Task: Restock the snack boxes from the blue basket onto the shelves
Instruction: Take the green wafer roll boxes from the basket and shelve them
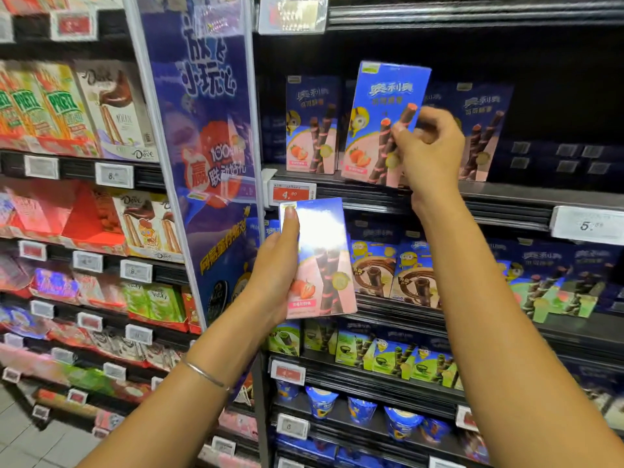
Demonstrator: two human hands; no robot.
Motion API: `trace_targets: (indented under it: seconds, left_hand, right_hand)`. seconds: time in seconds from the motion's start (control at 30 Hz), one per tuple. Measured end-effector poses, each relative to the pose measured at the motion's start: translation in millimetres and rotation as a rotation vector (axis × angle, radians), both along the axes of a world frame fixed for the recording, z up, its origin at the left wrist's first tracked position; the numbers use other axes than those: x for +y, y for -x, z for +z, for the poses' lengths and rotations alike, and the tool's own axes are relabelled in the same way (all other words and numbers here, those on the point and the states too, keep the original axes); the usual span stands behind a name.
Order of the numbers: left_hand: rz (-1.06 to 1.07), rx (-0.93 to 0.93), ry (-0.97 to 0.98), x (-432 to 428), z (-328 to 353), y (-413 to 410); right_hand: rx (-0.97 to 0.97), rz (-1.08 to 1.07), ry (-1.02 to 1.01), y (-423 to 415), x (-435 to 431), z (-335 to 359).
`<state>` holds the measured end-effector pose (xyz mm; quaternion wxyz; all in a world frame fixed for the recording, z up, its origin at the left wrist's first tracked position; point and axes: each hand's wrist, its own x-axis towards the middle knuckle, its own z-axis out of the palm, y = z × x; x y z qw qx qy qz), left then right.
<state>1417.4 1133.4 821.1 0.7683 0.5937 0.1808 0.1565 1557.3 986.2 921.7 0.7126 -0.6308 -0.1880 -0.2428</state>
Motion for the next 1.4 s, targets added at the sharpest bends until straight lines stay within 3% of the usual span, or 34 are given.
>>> trace_targets:
  seconds: [0.17,0.73,1.27,1.4]
  left_hand:
    - [0.015,0.021,-0.06,-0.6,4.3,-1.8]
    - [-0.052,0.005,-0.038,-0.2,5.5,-8.3]
    - [-0.045,-0.008,-0.043,-0.9,8.1,1.7]
    - [-0.03,-0.004,-0.048,-1.4,8.7,3.8]
  right_hand:
    - [-0.053,-0.213,0.189,-27.3,9.1,-1.6]
    - [-0.076,-0.406,0.489,-42.8,21.7,-4.9]
    - [-0.049,-0.438,0.563,-37.7,25.3,-5.6]
    - [-0.185,-0.364,0.345,-7.3,20.6,-13.2]
